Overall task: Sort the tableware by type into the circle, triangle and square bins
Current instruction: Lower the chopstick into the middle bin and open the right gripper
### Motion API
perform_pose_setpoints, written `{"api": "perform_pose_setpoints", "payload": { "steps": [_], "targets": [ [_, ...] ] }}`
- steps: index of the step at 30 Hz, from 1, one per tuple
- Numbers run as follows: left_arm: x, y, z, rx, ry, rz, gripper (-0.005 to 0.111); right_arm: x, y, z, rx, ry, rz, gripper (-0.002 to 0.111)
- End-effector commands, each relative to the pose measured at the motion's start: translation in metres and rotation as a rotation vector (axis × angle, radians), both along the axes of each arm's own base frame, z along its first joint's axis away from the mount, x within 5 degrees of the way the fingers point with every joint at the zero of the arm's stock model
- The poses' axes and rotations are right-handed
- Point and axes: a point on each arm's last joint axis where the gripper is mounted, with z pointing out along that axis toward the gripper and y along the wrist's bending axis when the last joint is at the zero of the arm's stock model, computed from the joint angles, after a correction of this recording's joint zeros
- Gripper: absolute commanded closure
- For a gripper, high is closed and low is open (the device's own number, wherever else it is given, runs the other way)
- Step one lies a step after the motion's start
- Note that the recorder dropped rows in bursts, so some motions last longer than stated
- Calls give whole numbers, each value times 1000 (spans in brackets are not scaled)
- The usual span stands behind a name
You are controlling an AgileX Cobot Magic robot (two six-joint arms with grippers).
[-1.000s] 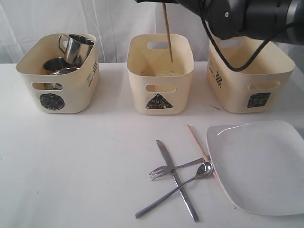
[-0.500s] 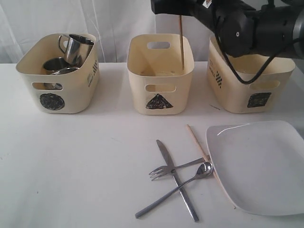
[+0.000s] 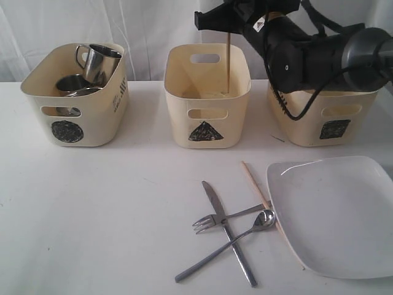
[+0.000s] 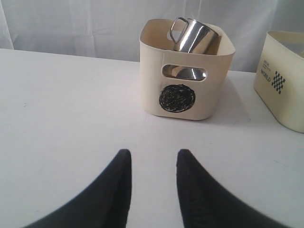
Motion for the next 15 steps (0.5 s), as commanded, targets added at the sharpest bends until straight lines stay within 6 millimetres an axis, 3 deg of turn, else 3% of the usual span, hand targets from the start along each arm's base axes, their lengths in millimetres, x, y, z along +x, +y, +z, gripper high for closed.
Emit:
{"api": "perform_pose_setpoints", "payload": {
  "steps": [1, 10, 15],
  "targets": [
    [0, 0, -1, -13, 0, 3, 69, 12, 1, -2, 40, -11, 3, 108],
    [0, 0, -1, -13, 0, 3, 69, 23, 9, -31, 6, 154, 23, 108],
    [0, 0, -1, -13, 0, 3, 69, 29, 17, -37, -24, 248, 47, 108]
  ]
}}
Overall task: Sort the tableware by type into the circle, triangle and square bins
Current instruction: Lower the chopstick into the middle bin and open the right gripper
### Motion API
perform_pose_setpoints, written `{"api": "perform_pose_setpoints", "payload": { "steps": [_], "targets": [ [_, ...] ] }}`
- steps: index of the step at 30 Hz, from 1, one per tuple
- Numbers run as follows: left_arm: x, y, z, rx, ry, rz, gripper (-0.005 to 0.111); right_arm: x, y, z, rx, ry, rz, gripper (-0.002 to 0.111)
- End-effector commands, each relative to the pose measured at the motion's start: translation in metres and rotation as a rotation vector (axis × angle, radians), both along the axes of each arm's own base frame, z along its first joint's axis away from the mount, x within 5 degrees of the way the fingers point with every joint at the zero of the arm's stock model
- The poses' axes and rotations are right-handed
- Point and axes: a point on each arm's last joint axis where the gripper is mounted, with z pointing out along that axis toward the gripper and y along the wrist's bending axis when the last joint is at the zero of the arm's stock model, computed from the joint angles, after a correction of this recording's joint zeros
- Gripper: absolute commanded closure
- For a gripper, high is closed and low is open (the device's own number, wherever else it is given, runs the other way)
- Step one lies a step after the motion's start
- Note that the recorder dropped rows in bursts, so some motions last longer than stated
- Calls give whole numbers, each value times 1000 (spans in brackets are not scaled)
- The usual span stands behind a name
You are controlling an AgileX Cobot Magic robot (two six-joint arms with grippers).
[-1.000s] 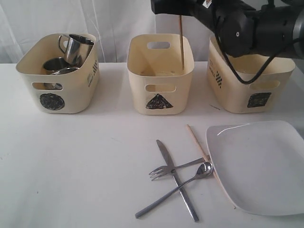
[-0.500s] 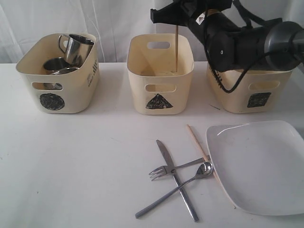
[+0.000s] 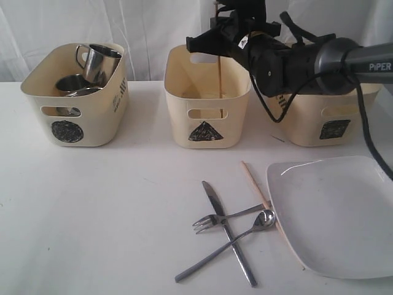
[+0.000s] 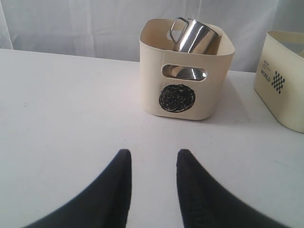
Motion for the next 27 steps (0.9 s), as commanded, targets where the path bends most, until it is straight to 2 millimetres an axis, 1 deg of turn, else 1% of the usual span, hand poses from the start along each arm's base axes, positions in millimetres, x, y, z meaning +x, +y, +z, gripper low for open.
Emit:
{"api": "perform_pose_setpoints", "payload": {
  "steps": [1, 3, 6, 9, 11, 15, 18, 23, 27],
  "targets": [
    [0, 0, -1, -13, 0, 3, 69, 5, 6, 0, -20, 65, 23, 108],
    [0, 0, -1, -13, 0, 3, 69, 5, 7, 2, -21, 72, 27, 104],
    [0, 0, -1, -13, 0, 3, 69, 5, 9, 2, -22, 79, 30, 94],
    [0, 0, -1, -13, 0, 3, 69, 5, 9, -1, -29, 107, 34, 86],
    [0, 0, -1, -13, 0, 3, 69, 4, 9, -2, -33, 125, 36, 83],
    [0, 0, -1, -13, 0, 3, 69, 3, 9, -5, -42, 163, 41, 82],
    [0, 0, -1, -13, 0, 3, 69, 2, 9, -2, -45, 175, 44, 82],
    [0, 0, -1, -13, 0, 3, 69, -5, 7, 12, -44, 192, 50, 82],
    [0, 0, -1, -13, 0, 3, 69, -18, 5, 20, -62, 256, 63, 82]
  ]
}}
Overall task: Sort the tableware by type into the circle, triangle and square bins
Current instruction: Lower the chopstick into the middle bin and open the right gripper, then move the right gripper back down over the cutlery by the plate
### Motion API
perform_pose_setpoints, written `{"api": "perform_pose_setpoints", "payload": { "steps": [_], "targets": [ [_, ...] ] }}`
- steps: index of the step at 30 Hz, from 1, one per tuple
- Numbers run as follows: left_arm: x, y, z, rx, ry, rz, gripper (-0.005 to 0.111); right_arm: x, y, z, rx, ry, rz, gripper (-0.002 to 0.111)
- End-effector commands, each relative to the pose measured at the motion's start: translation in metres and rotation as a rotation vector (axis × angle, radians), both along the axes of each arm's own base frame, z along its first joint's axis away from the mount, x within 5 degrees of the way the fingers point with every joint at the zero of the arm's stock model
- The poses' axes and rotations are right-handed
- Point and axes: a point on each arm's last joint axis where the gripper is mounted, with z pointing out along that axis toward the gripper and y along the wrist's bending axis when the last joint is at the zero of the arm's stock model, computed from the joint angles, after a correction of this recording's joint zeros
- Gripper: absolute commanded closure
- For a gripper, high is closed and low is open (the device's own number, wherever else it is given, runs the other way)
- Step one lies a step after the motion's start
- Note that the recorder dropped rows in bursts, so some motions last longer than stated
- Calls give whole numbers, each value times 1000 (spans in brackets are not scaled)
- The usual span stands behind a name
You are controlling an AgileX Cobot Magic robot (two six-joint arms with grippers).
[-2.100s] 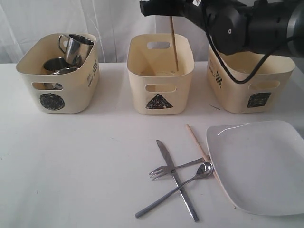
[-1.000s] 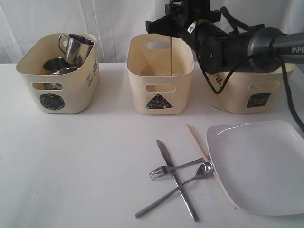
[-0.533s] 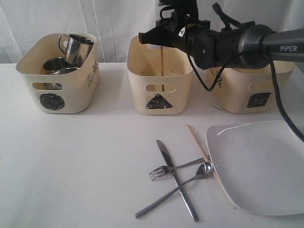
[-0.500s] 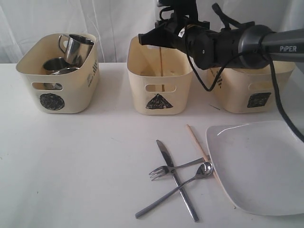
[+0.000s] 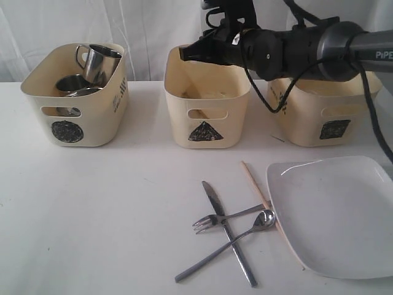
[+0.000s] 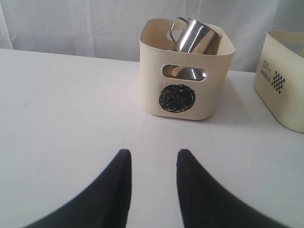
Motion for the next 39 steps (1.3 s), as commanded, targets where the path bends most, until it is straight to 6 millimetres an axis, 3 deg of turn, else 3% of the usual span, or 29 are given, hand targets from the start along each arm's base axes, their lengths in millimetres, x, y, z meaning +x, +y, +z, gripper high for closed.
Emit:
{"api": "perform_pose_setpoints", "payload": {
  "steps": [1, 5, 9, 15, 20, 23, 27, 39],
  "targets": [
    [0, 0, -1, -13, 0, 3, 69, -17, -4, 17, -17, 49, 14, 82],
    [0, 0, -1, -13, 0, 3, 69, -57, -8, 18, -90, 237, 62, 82],
    [0, 0, -1, -13, 0, 3, 69, -105, 7, 16, -289, 442, 237, 82],
    [0, 0, -1, -13, 0, 3, 69, -154, 29, -28, -677, 890, 651, 82],
    [0, 0, -1, -13, 0, 3, 69, -159, 38, -52, -809, 982, 727, 82],
    [0, 0, -1, -13, 0, 3, 69, -161, 42, -59, -826, 1009, 748, 75],
    [0, 0, -1, -13, 0, 3, 69, -161, 45, -64, -868, 1008, 758, 67],
    [0, 0, -1, -13, 0, 3, 69, -163, 37, -72, -983, 1014, 800, 67]
  ]
}}
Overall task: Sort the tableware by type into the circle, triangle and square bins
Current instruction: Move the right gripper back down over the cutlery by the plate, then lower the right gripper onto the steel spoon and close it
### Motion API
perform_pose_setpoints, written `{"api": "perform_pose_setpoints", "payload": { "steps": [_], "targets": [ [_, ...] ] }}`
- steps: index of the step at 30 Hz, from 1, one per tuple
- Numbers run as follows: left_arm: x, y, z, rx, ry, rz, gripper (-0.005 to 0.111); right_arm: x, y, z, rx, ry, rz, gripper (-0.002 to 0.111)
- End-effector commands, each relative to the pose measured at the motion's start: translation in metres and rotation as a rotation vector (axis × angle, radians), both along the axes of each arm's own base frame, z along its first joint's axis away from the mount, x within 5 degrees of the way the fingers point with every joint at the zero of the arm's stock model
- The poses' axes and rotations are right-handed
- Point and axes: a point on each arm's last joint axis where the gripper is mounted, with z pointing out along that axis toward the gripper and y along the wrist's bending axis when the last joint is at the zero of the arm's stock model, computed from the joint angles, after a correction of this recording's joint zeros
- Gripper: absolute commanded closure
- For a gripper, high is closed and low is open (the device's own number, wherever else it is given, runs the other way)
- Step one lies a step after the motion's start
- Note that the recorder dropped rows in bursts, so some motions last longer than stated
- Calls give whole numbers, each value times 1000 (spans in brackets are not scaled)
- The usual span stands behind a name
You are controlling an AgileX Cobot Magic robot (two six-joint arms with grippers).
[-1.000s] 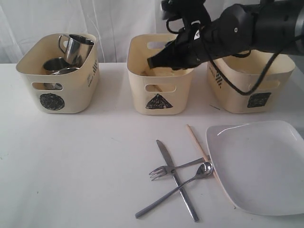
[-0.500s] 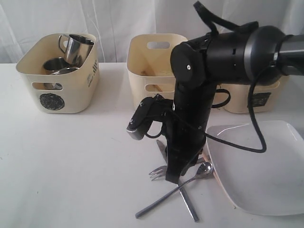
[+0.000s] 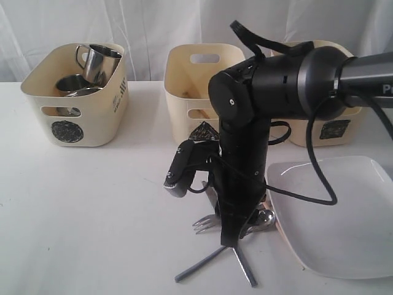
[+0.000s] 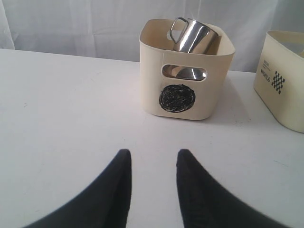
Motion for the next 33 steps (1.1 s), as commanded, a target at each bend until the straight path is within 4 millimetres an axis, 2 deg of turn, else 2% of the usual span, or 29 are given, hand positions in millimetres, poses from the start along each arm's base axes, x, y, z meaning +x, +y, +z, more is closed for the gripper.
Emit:
{"api": "perform_pose_setpoints", "payload": {
  "steps": [1, 5, 8, 21, 27, 33],
  "targets": [
    [0, 0, -1, -13, 0, 3, 69, -3, -7, -9, -54, -7, 74, 67],
    [0, 0, -1, -13, 0, 3, 69, -7, -9, -20, -52, -12, 81, 67],
    [0, 0, -1, -13, 0, 3, 69, -10, -11, -26, -52, -6, 157, 67],
    [0, 0, -1, -13, 0, 3, 69, -3, -8, -27, -31, -73, 382, 67],
    [0, 0, -1, -13, 0, 3, 69, -3, -8, -29, -34, -66, 443, 68],
    [0, 0, -1, -13, 0, 3, 69, -2, -7, -39, -43, -40, 451, 68]
  ]
}}
